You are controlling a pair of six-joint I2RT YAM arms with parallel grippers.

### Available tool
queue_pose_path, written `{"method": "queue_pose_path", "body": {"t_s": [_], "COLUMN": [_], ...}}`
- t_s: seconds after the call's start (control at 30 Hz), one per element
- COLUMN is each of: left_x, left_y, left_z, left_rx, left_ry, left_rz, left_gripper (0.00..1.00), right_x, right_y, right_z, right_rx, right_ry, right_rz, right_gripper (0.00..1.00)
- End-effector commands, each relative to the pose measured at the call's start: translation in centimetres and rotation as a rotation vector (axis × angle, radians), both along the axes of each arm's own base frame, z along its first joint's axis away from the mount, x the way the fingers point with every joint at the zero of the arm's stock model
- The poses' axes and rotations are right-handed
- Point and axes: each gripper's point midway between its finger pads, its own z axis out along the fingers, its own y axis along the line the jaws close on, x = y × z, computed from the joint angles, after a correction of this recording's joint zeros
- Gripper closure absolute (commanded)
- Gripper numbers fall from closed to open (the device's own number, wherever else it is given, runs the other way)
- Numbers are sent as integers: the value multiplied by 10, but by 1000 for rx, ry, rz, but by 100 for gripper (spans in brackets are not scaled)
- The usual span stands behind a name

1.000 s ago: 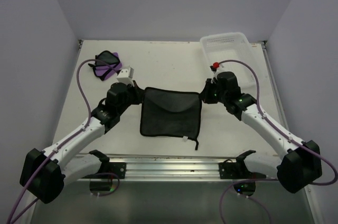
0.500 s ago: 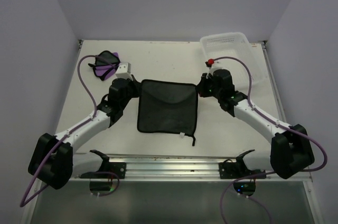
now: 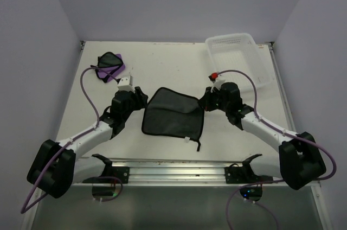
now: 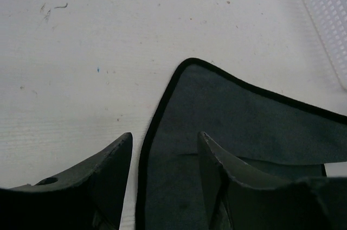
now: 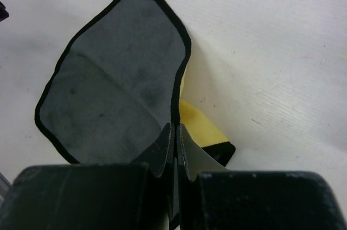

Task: Roll the towels
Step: Flatten the towel

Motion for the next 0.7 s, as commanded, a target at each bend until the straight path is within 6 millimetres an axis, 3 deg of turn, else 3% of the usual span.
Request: {"method": "queue_pose_path", "body": {"t_s": [0.0, 0.07, 0.13, 0.23, 0.27, 0.3, 0.33, 0.37, 0.4, 0.43, 0.47, 0.5, 0.53, 0.57, 0.6, 0.67], "left_x": [6, 7, 11, 29, 38, 54, 60, 68, 85, 90, 96, 112, 116, 117, 129, 128], "left_y": [4, 6, 4, -12, -17, -20, -27, -32, -35, -42, -45, -49, -55, -58, -63, -75], "left_z": [19, 19, 26, 34, 20, 34, 33, 15, 30, 28, 10, 24, 23, 2, 14, 8], "left_rx": [-54, -57, -68, -97, -89, -103, -111, -105, -123, -135, -125, -131, -123, -108, -113, -131], "left_ry": [-69, -58, -70, -65, -24, -43, -31, 18, -4, 14, 66, 40, 48, 126, 107, 142], "left_rz": [47, 60, 66, 8, -13, -26, -73, -101, -118, -171, -189, -203, -238, -248, -263, -329], "left_gripper": [45, 43, 33, 25, 25, 26, 29, 32, 38, 41, 44, 47, 48, 51, 56, 61], "right_x": [-8, -11, -10, -12, -11, -12, -13, -13, -14, -14, -14, -15, -15, -16, -16, -16], "right_y": [10, 9, 8, 8, 8, 9, 9, 9, 8, 9, 9, 9, 8, 9, 8, 8], "right_z": [17, 17, 15, 10, 8, 7, 6, 6, 4, 5, 5, 4, 3, 2, 1, -1], "right_rx": [56, 55, 49, 47, 46, 49, 49, 54, 58, 62, 67, 67, 66, 67, 65, 60], "right_ry": [-78, -72, -64, -43, -34, -29, -25, -26, -21, -23, -27, -25, -21, -17, -15, -14], "right_rz": [71, 68, 63, 59, 57, 56, 57, 56, 52, 51, 51, 50, 48, 50, 49, 51], "right_gripper": [100, 100, 100, 100, 100, 100, 100, 100, 100, 100, 100, 100, 100, 100, 100, 100]}}
